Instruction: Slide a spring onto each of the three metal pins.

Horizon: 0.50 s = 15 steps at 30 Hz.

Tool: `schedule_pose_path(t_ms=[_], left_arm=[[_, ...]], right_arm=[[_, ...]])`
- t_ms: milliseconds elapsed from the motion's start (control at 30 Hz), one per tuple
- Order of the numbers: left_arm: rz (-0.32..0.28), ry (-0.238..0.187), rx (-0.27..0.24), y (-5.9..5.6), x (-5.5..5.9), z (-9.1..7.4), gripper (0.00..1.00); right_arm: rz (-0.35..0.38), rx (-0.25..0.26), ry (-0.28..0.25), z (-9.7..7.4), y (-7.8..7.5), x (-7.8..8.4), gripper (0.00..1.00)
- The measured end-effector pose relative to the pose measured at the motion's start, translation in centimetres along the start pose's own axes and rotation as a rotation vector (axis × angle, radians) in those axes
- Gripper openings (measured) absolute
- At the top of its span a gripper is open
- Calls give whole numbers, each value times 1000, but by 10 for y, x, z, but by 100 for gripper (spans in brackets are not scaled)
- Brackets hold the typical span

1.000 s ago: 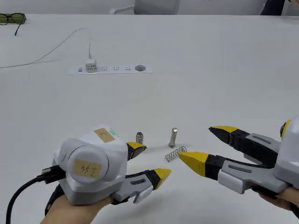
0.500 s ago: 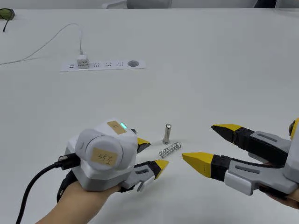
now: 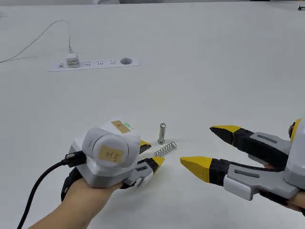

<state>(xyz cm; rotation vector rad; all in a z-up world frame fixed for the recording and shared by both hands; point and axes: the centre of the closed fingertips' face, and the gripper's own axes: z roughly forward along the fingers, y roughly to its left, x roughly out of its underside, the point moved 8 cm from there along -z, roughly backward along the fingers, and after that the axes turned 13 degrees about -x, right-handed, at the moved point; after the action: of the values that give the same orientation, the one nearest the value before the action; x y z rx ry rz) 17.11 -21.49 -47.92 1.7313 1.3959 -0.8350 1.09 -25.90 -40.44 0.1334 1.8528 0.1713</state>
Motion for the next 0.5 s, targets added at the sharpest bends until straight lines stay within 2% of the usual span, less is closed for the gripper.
schedule_pose_path(t_ms=[500], left_arm=[[-7,21,19,-2,2,15,17]], right_arm=[[43,24,-8,-3,-1,8,57]])
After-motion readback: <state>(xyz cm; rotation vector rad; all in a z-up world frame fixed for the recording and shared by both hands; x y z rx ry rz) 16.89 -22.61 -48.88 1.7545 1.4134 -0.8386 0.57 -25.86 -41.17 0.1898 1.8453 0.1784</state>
